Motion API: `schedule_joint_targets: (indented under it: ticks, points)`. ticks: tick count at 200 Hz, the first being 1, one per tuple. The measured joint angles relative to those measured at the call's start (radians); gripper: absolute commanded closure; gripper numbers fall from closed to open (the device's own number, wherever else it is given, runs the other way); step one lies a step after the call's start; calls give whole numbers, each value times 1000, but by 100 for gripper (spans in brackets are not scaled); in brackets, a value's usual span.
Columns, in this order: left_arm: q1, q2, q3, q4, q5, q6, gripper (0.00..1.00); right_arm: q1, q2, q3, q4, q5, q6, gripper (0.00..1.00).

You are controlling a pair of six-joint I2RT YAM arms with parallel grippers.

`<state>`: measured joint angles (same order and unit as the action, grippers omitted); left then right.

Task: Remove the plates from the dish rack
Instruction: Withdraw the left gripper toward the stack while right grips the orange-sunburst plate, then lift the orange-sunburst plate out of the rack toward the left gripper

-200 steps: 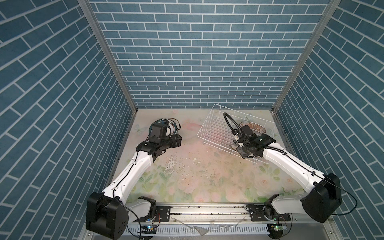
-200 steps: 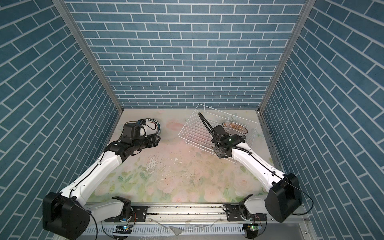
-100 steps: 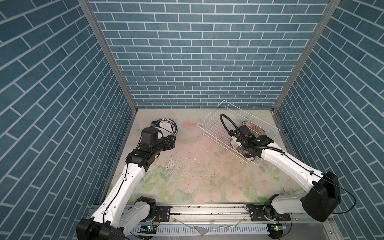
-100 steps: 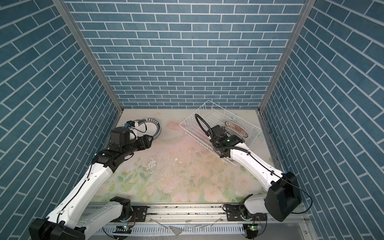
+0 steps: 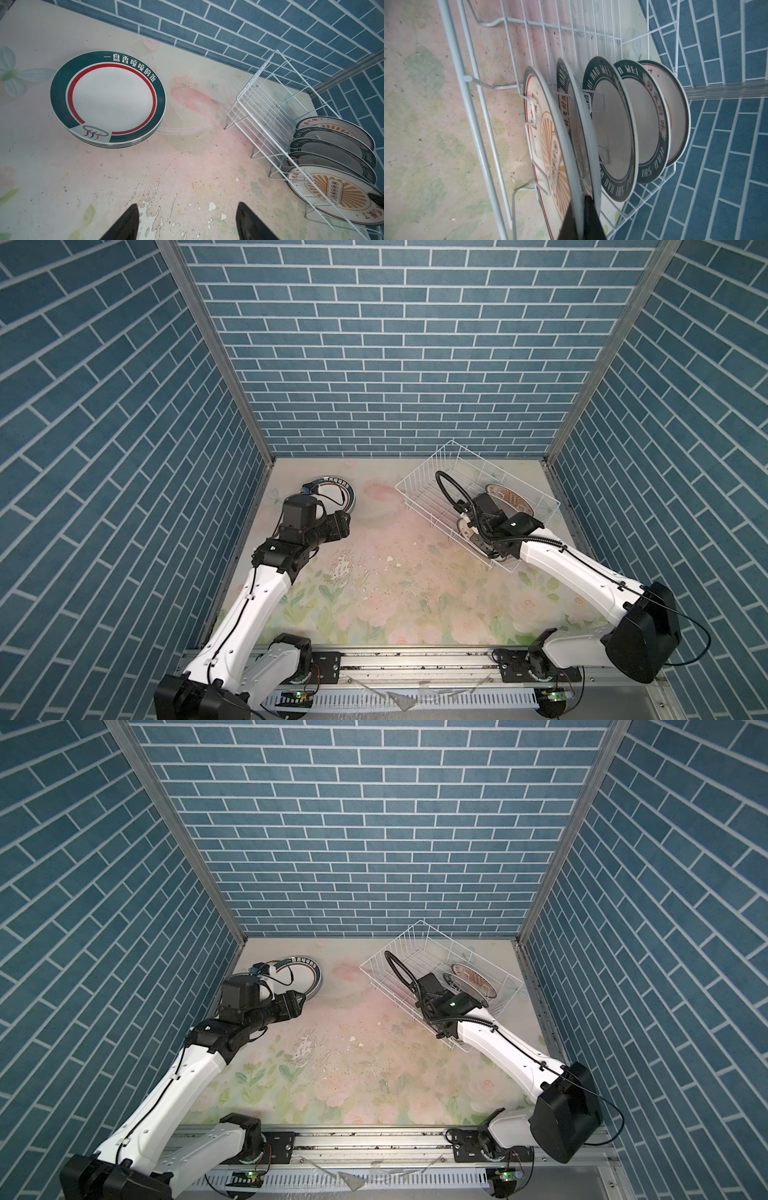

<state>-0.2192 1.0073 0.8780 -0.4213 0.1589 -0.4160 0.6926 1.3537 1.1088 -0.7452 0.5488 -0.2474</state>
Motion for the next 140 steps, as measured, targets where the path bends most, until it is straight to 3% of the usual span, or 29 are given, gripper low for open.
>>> schedule_joint_targets:
  ticks: [81,115,140]
  points:
    - [0,52,-41,18,11,-14,26,68,-144,0,98,95,-8,100]
    - [1,74,-52,69,69,-22,26,76,-226,1,157,44,-4,100]
    - [0,87,-95,183,164,-49,26,76,-315,-12,281,-27,93,100]
